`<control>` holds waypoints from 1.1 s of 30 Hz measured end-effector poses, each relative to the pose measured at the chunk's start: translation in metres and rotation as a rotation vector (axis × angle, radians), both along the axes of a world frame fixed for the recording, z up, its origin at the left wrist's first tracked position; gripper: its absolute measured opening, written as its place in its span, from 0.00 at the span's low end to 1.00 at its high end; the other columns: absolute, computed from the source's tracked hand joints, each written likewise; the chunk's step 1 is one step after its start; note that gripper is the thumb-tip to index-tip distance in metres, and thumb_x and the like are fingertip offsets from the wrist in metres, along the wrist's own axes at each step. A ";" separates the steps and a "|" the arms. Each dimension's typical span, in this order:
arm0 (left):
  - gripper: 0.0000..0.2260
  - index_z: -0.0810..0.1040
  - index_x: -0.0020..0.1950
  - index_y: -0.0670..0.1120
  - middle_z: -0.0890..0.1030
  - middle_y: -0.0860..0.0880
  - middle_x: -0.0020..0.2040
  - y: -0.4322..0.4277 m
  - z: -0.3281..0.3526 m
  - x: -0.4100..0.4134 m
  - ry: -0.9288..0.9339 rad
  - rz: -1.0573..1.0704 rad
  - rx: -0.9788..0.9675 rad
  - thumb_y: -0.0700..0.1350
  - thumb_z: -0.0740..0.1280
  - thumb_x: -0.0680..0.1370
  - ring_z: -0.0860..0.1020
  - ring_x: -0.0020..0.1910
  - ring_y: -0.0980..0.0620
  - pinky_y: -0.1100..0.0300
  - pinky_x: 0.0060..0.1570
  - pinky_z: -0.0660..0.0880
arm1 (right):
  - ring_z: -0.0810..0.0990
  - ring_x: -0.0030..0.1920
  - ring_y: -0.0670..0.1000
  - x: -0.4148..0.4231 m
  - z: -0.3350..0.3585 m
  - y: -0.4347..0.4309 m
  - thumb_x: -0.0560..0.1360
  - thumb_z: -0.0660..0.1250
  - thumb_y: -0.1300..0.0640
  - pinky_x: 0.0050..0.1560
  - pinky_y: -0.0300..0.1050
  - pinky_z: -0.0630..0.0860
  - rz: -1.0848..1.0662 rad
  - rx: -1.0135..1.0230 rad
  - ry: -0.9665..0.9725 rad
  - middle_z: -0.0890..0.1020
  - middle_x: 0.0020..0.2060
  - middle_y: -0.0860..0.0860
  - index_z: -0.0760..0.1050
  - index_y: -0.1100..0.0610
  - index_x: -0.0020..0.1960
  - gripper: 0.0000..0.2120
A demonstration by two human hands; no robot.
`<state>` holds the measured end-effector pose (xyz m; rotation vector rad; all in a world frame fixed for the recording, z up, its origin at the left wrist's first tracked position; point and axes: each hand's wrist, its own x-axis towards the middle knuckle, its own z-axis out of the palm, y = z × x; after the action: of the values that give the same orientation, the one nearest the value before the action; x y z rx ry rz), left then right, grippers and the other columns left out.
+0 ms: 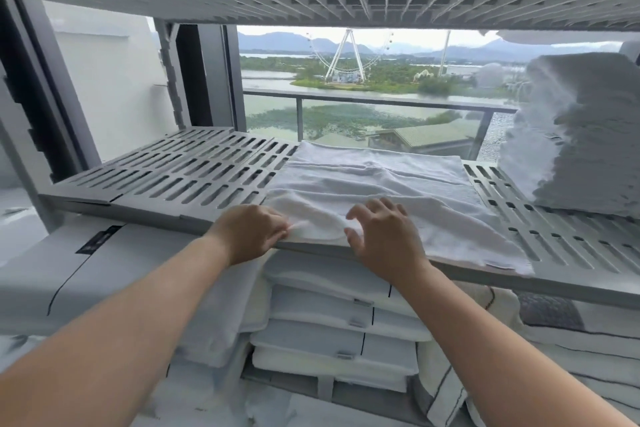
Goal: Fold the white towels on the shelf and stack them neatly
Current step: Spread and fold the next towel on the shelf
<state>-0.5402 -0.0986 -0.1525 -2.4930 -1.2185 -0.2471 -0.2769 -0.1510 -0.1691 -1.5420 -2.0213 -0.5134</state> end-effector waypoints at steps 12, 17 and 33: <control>0.15 0.83 0.58 0.53 0.86 0.54 0.55 0.033 -0.023 -0.054 -0.016 -0.245 0.225 0.38 0.62 0.79 0.86 0.48 0.49 0.53 0.37 0.82 | 0.79 0.48 0.55 -0.056 -0.033 0.019 0.77 0.71 0.52 0.50 0.49 0.77 0.023 0.016 0.063 0.81 0.44 0.49 0.83 0.53 0.47 0.06; 0.16 0.82 0.62 0.59 0.86 0.52 0.56 0.035 -0.026 -0.056 -0.373 -0.129 -0.045 0.42 0.63 0.81 0.84 0.53 0.47 0.51 0.47 0.81 | 0.79 0.46 0.54 -0.065 -0.036 0.019 0.78 0.69 0.52 0.49 0.49 0.77 -0.035 0.045 0.094 0.81 0.42 0.49 0.83 0.55 0.43 0.09; 0.09 0.86 0.55 0.53 0.87 0.52 0.51 0.019 -0.026 -0.072 -0.288 -0.204 0.178 0.44 0.71 0.78 0.86 0.46 0.49 0.55 0.35 0.82 | 0.81 0.51 0.52 -0.066 -0.056 0.009 0.78 0.69 0.53 0.52 0.50 0.78 -0.081 0.122 0.136 0.86 0.50 0.46 0.85 0.51 0.56 0.09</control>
<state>-0.6121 -0.0791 -0.1784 -2.4834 -0.9894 -0.7551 -0.3432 -0.1424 -0.2246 -1.5466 -1.7980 -0.5379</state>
